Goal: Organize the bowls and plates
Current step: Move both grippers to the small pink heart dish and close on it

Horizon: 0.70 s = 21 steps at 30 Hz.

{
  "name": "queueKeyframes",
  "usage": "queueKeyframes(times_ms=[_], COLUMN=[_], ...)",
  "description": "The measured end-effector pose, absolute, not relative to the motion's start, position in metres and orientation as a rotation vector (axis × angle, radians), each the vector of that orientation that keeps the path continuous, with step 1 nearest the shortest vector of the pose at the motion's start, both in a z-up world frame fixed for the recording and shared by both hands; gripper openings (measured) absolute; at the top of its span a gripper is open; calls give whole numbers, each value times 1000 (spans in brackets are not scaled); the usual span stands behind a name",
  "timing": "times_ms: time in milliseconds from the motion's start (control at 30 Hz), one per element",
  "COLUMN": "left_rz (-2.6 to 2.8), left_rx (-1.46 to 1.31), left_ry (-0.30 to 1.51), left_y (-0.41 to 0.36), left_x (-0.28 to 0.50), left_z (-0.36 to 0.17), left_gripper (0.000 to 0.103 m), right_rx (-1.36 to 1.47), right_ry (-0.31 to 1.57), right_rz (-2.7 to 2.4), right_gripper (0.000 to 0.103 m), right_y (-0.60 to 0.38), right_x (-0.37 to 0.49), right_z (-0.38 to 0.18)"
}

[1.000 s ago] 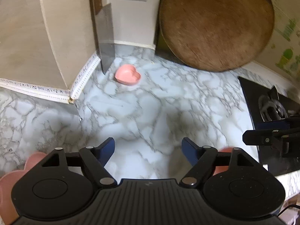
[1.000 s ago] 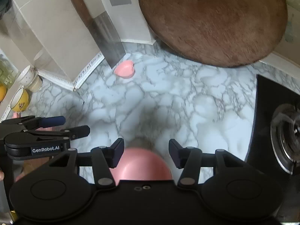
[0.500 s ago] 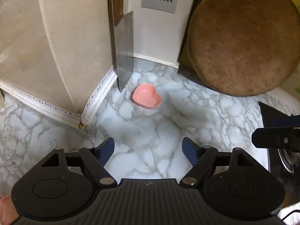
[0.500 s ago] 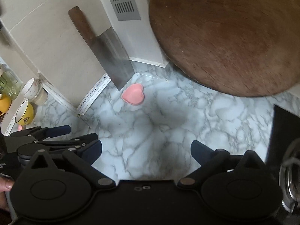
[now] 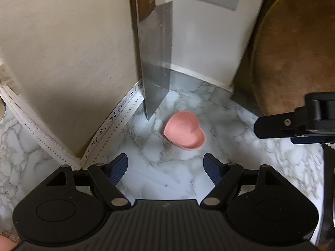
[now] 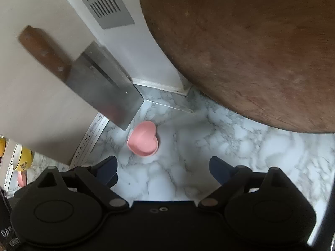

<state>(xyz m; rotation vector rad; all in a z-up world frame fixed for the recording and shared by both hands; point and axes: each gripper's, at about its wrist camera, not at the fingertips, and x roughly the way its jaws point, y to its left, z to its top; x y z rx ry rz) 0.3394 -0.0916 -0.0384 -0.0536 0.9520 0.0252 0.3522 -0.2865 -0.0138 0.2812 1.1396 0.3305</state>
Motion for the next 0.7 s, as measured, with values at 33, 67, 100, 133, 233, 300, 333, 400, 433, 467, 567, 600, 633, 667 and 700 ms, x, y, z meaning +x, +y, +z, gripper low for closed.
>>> queueKeyframes(times_ms=[33, 67, 100, 133, 233, 300, 333, 400, 433, 467, 567, 600, 633, 667, 700], left_rz=[39, 50, 56, 60, 73, 77, 79, 87, 86, 86, 90, 94, 96, 101, 103], left_rx=[-53, -55, -60, -70, -105, -129, -138, -151, -156, -157, -165, -171, -174, -172, -174], left_ry=[955, 961, 967, 971, 978, 981, 981, 980, 982, 985, 994, 997, 999, 1001, 1001], left_y=[-92, -92, -91, -91, -89, -88, -88, -88, -89, -90, -91, -91, -91, -90, -90], left_x=[343, 348, 352, 356, 366, 372, 374, 378, 381, 383, 388, 389, 390, 392, 392], left_z=[-42, -46, -50, -53, -62, -67, -70, -74, -76, -79, -84, -86, -88, -90, -91], left_gripper=[79, 79, 79, 79, 79, 79, 79, 79, 79, 79, 79, 78, 78, 78, 77], right_rx=[283, 284, 284, 284, 286, 296, 300, 298, 297, 297, 302, 305, 305, 305, 306], right_ry=[1148, 1158, 1171, 1179, 1200, 1211, 1214, 1224, 1229, 1233, 1247, 1248, 1254, 1258, 1261], right_rz=[327, 324, 323, 323, 320, 323, 325, 329, 328, 327, 331, 331, 332, 336, 344], right_gripper=[92, 90, 87, 87, 82, 79, 77, 73, 72, 68, 57, 54, 52, 48, 44], right_y=[-284, -281, -278, -275, -266, -260, -258, -252, -249, -247, -242, -240, -239, -238, -237], right_x=[359, 364, 370, 374, 387, 395, 398, 404, 406, 408, 414, 416, 417, 418, 419], right_z=[-19, -24, -30, -35, -51, -60, -63, -70, -73, -77, -86, -89, -92, -94, -96])
